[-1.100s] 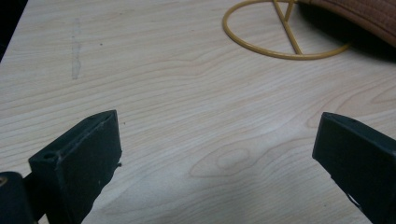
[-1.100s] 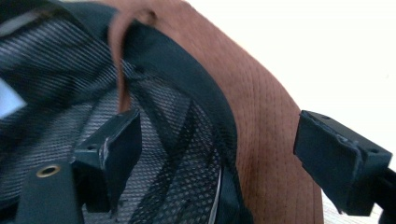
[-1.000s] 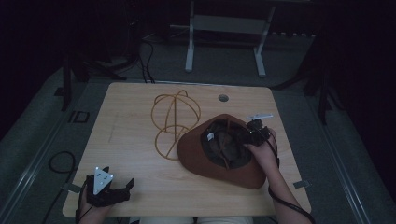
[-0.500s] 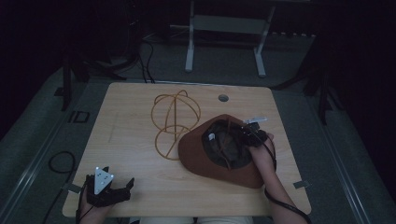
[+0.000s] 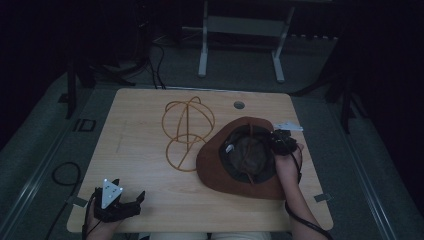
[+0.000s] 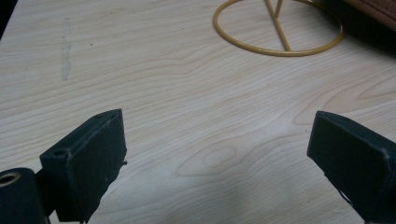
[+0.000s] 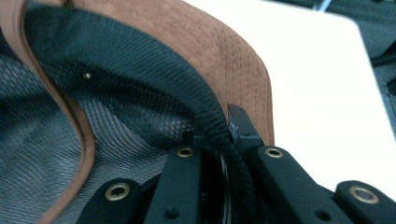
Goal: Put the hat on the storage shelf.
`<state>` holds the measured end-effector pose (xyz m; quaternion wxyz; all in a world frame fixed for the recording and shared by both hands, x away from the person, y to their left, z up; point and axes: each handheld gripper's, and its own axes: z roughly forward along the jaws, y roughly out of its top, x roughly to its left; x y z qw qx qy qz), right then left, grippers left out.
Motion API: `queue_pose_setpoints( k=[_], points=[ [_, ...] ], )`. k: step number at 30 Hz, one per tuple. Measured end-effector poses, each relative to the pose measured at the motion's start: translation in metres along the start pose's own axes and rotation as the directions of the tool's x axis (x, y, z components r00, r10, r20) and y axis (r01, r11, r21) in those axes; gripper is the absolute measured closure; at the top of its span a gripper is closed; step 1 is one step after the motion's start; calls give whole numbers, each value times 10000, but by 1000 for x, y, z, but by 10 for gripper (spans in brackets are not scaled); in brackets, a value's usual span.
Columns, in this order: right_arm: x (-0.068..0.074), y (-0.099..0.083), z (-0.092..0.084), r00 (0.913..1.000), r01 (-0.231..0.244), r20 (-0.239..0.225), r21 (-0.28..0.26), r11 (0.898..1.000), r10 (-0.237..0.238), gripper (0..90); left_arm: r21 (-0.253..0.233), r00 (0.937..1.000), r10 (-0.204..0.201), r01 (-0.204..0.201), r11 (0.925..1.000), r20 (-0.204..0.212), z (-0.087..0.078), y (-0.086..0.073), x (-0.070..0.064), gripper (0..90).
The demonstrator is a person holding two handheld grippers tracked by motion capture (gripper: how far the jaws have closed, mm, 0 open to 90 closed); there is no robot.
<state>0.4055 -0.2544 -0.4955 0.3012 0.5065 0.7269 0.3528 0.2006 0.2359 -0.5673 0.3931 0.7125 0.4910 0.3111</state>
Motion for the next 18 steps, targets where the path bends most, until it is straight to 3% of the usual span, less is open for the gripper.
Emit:
queue_pose_setpoints(
  k=[6,11,18],
  points=[
    [-5,14,-28,9995,-199,-239,-586,9981,185,845,-225,9994,-258,264,9994,247,-6,8,-2,52],
    [-10,18,-47,9986,-427,-360,-1006,9940,393,845,-222,9982,243,-232,9995,546,-7,15,-12,59],
    [-17,19,-61,9971,-694,-415,-1364,9882,643,845,-250,9933,623,-601,9979,977,-3,29,-26,65]
  ],
)
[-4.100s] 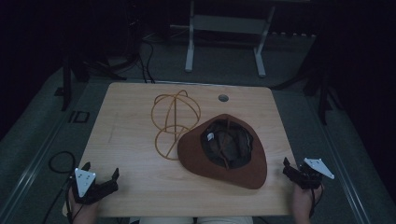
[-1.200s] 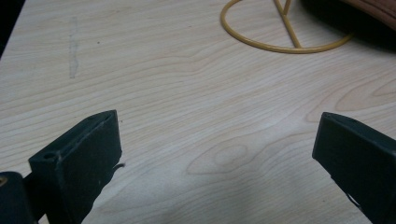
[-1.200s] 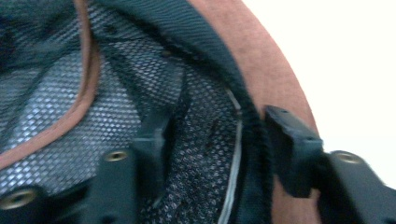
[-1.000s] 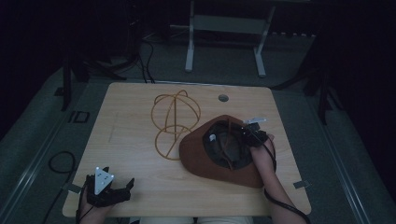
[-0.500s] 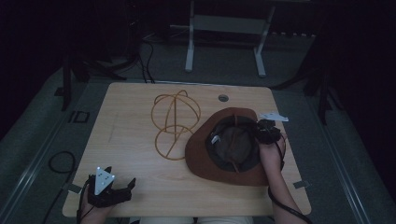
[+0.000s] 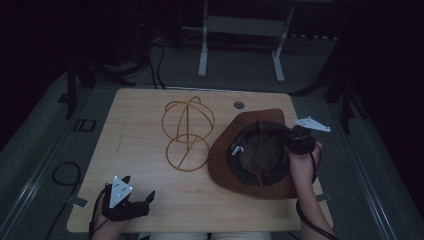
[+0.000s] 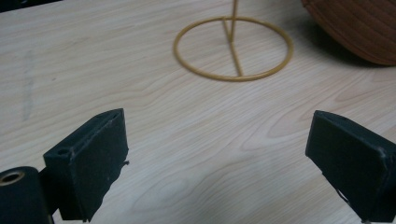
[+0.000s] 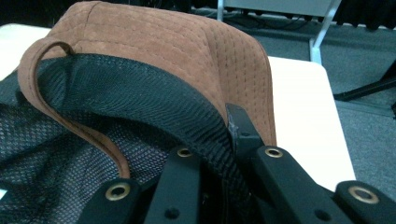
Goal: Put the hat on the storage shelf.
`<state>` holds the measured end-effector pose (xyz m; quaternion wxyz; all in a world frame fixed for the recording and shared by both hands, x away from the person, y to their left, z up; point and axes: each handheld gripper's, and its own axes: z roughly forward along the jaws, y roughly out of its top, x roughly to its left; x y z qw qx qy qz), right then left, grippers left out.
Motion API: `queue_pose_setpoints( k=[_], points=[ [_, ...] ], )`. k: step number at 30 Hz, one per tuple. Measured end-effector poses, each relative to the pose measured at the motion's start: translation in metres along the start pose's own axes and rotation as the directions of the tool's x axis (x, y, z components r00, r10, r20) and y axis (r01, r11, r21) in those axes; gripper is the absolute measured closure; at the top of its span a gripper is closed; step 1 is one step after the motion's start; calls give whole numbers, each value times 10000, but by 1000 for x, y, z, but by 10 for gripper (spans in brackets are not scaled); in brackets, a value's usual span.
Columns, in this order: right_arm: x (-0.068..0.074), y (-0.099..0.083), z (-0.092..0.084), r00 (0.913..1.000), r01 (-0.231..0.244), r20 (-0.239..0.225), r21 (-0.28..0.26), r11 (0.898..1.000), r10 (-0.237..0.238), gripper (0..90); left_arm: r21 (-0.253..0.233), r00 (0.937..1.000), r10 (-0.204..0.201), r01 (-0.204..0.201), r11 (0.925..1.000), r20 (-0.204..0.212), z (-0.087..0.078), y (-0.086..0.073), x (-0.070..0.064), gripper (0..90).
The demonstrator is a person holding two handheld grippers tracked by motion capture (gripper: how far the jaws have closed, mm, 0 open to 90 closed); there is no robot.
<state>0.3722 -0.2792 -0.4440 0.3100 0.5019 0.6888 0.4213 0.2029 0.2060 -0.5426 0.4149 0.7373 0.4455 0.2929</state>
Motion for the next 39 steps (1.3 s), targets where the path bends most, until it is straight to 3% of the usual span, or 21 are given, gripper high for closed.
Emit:
queue_pose_setpoints(
  k=[12,20,27,34,36,39],
  points=[
    [-9,-5,-12,9994,-336,-37,-199,9992,335,845,-269,9940,727,-707,9971,822,20,38,-31,72],
    [-16,-9,-18,9985,-536,-65,-194,9984,534,844,-554,9806,1522,-1463,9877,1236,27,70,-53,95],
    [-14,-13,-21,9984,-510,-252,-172,9986,506,844,-455,9692,1759,-1705,9843,1724,41,99,-70,105],
    [-12,-14,-24,9978,-574,-337,-207,9981,566,843,-482,9513,2208,-2155,9753,2149,57,126,-93,106],
    [-12,-14,-26,9979,-578,-314,-236,9980,571,844,-509,9492,2272,-2214,9739,2178,63,133,-100,106],
    [-12,-14,-28,9983,-520,-286,-251,9983,513,843,-507,9397,2413,-2361,9704,2424,72,143,-111,106]
  ],
)
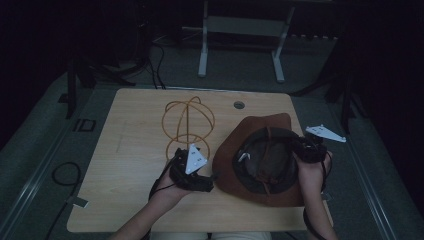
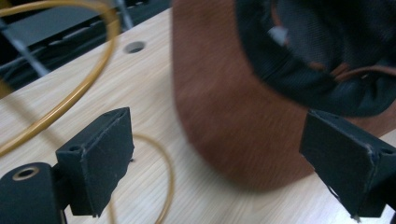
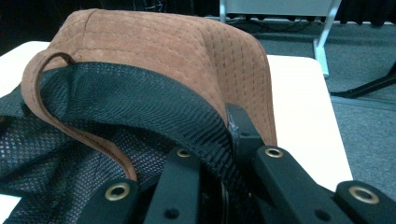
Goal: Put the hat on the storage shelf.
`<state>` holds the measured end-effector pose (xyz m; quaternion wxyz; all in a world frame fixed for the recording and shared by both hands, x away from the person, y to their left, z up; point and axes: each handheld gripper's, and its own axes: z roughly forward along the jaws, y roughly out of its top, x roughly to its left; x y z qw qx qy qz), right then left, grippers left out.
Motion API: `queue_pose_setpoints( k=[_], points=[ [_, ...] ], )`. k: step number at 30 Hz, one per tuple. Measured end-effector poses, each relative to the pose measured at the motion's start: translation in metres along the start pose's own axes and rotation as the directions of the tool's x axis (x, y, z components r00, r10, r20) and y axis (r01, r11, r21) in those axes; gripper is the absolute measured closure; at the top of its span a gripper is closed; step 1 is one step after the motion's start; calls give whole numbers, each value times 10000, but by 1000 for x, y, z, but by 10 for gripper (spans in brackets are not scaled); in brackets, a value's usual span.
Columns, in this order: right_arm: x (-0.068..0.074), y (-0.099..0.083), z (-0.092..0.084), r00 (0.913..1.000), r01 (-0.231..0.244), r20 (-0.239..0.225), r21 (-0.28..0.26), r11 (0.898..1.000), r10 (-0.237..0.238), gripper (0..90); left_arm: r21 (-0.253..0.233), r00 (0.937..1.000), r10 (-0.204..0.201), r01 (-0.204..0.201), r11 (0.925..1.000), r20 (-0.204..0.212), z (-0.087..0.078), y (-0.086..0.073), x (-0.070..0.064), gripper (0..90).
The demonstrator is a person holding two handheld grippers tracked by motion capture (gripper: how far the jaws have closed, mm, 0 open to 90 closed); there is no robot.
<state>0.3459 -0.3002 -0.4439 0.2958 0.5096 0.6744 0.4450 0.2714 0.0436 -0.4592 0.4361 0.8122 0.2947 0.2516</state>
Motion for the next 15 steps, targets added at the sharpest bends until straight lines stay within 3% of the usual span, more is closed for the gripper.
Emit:
queue_pose_setpoints(
  k=[8,15],
  points=[
    [-1,-2,-4,10000,2,19,6,10000,-2,842,217,9993,34,-43,9998,383,34,25,-16,123],
    [-3,-4,-8,10000,-44,-16,-37,10000,44,842,399,9996,57,-69,9992,294,56,44,-24,131]
  ],
)
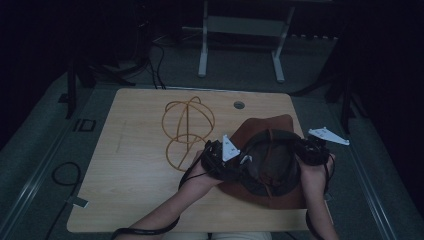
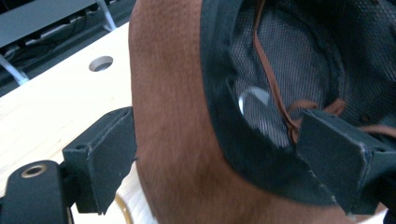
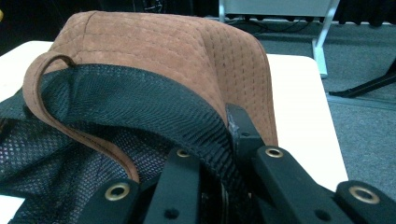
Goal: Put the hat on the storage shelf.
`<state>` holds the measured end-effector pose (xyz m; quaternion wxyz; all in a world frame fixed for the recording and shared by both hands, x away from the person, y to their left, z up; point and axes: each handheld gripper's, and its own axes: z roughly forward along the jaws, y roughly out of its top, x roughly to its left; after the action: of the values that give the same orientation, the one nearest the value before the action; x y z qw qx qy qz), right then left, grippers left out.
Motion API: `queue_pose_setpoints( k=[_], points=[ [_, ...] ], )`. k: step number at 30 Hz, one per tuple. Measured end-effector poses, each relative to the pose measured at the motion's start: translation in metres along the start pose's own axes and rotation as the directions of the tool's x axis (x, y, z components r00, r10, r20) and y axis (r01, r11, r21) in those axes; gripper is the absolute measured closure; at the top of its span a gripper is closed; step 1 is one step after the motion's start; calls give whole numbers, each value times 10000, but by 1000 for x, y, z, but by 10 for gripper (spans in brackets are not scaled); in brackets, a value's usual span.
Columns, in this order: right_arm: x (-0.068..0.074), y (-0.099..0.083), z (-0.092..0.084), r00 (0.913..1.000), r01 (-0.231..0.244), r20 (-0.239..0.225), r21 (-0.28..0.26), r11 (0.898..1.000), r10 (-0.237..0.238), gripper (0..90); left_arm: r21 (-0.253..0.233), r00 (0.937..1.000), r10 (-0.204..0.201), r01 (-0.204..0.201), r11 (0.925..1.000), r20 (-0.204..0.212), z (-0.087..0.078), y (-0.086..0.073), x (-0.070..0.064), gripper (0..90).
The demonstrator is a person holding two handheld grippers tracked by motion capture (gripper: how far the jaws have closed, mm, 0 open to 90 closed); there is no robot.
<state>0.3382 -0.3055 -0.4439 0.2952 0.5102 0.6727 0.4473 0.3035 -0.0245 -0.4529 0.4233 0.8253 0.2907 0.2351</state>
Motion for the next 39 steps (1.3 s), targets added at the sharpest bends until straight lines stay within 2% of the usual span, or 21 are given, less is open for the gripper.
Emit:
queue_pose_setpoints(
  k=[13,18,20,21,25,28,31,35,37,39],
  points=[
    [-1,1,-12,10000,46,-48,-163,9999,-47,841,220,9999,116,-117,9997,33,30,28,-6,132],
    [2,2,-14,9998,89,-166,-251,9996,-93,841,277,9999,145,-144,9995,-50,39,35,-7,142],
    [3,2,-16,9997,109,-226,-290,9995,-115,841,470,9995,226,-215,9987,-218,43,36,-7,154],
    [4,2,-16,9997,120,-214,-317,9994,-127,841,590,9985,282,-254,9979,-465,45,36,-7,173],
    [5,2,-19,9996,143,-237,-364,9992,-152,840,729,9947,278,-207,9971,-985,51,37,-6,247],
    [7,1,-19,9991,159,-384,-294,9994,-171,841,839,9935,159,-65,9965,-1126,56,38,-3,285],
    [11,0,-20,9986,220,-467,-278,9994,-232,841,943,9921,220,-104,9955,-1232,61,39,-1,366],
    [12,-1,-22,9988,186,-451,-308,9994,-200,841,848,9887,64,64,9964,-1497,63,40,2,580],
    [12,-1,-22,9986,168,-497,-272,9995,-182,840,984,9859,361,-201,9949,-1634,64,42,1,655],
    [13,-2,-22,9987,224,-442,-275,9994,-236,840,1020,9848,478,-310,9943,-1668,65,44,0,746]
  ],
)
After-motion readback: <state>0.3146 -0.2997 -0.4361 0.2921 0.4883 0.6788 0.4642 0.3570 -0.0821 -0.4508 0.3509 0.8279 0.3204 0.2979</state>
